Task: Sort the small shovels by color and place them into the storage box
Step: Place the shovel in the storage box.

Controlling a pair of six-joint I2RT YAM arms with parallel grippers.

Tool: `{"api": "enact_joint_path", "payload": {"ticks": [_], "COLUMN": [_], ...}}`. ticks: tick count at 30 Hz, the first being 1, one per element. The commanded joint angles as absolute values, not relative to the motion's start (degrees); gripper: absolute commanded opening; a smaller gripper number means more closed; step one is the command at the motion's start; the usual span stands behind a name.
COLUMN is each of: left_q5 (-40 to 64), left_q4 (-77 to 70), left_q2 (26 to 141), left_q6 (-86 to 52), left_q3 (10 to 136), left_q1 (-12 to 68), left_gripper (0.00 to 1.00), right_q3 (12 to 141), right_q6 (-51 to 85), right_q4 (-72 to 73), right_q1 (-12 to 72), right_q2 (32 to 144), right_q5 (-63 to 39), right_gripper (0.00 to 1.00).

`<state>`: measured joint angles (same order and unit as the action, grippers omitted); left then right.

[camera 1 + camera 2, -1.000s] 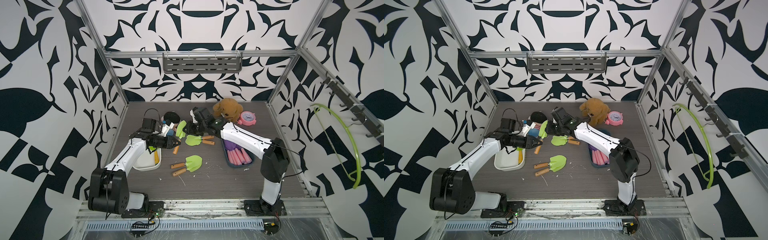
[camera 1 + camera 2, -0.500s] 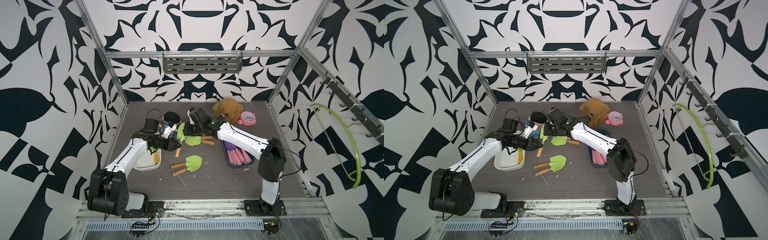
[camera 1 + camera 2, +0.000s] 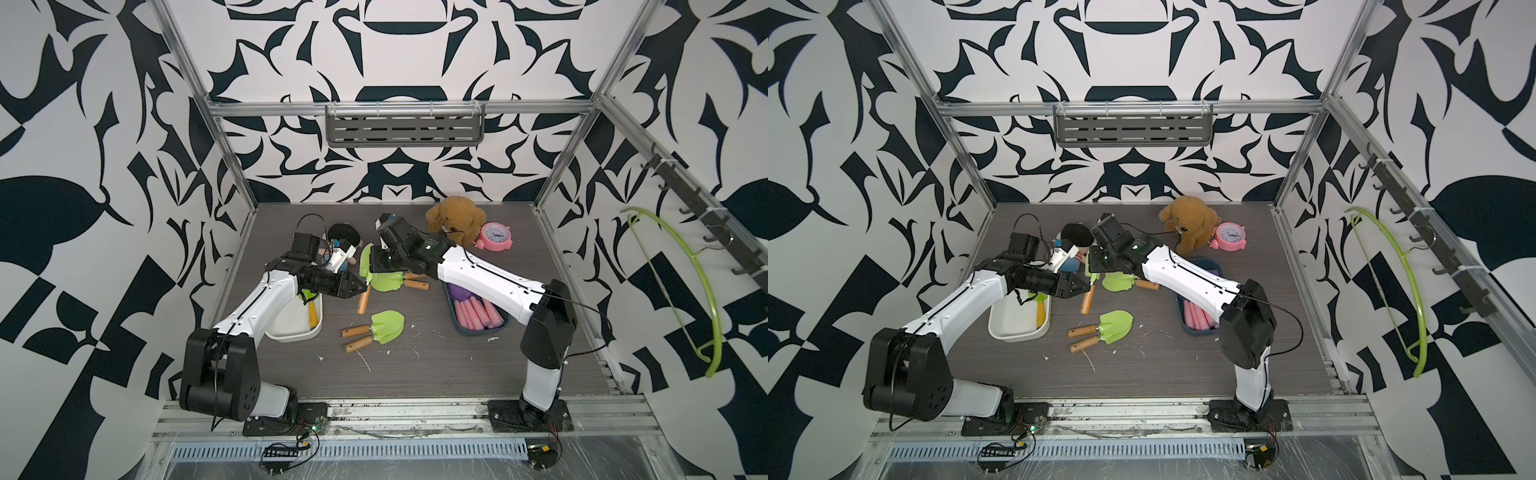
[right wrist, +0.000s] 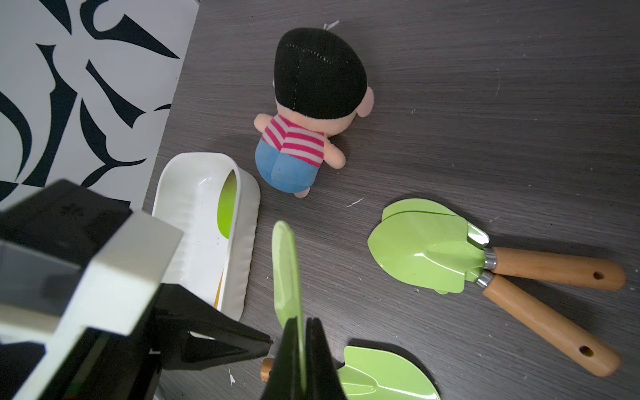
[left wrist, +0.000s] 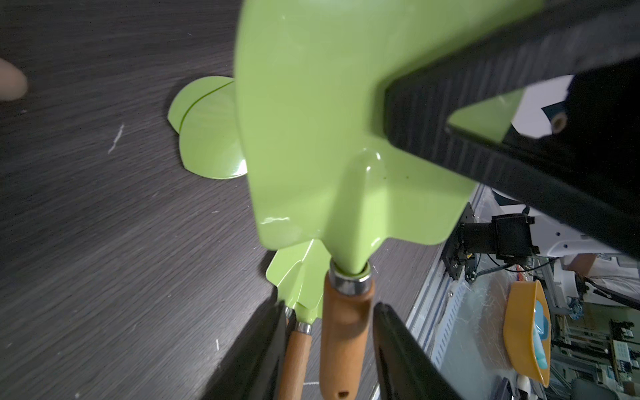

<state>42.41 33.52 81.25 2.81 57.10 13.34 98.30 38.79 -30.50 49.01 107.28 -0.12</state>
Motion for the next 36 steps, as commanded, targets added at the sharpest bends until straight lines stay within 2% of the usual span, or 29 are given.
{"api": "enact_joint_path", "payload": {"ticks": [1, 3, 6, 9, 11, 14, 18, 22, 29, 36], "left_q5": [44.9, 45.55, 45.62, 45.14, 44.12, 42.08, 37.71, 33.98, 11.09, 1.93], "left_q4": [35.16, 35.25, 35.39, 35.43, 35.46, 35.81, 36.02, 36.06, 43.53, 46.2], "left_q2": [82.38, 82.54, 82.84, 82.82, 82.6, 81.97, 80.47, 78.24, 75.89, 77.64], "left_q6": [3.17, 3.16, 3.16, 3.16, 3.01, 2.75, 1.32, -2.1, 0.46, 2.81], "left_q3": [58.2, 58.27, 58.24, 58.21, 58.29, 58.32, 57.57, 56.47, 58.24, 58.55], "left_q1": [14.22, 14.65, 14.94, 15.13, 15.12, 15.03, 14.32, 10.72, 2.56, -3.64], "left_gripper": [0.47, 0.46, 0.39, 0.27, 0.13, 0.0, 0.0, 0.0, 0.0, 0.0], "right_q3": [101.04, 101.01, 101.0, 101.07, 101.25, 101.23, 100.55, 100.17, 96.98, 93.85], "right_q6": [38.75, 38.84, 38.94, 39.03, 39.17, 39.21, 39.15, 38.61, 37.92, 37.14], "right_q4": [-27.6, -27.49, -27.18, -26.74, -26.46, -26.34, -25.89, -26.79, -27.33, -27.25], "right_q1": [49.47, 49.44, 49.48, 49.46, 49.48, 49.47, 49.47, 49.47, 49.48, 49.43], "right_q2": [104.94, 104.96, 105.04, 104.94, 104.94, 104.97, 104.54, 104.77, 104.24, 102.54], "right_q5": [0.09, 0.09, 0.1, 0.0, -0.21, -0.27, 0.01, -0.08, -0.07, 0.78], "right_gripper": [0.0, 0.0, 0.0, 0.0, 0.0, 0.01, 0.21, 0.3, 0.31, 0.3]}}
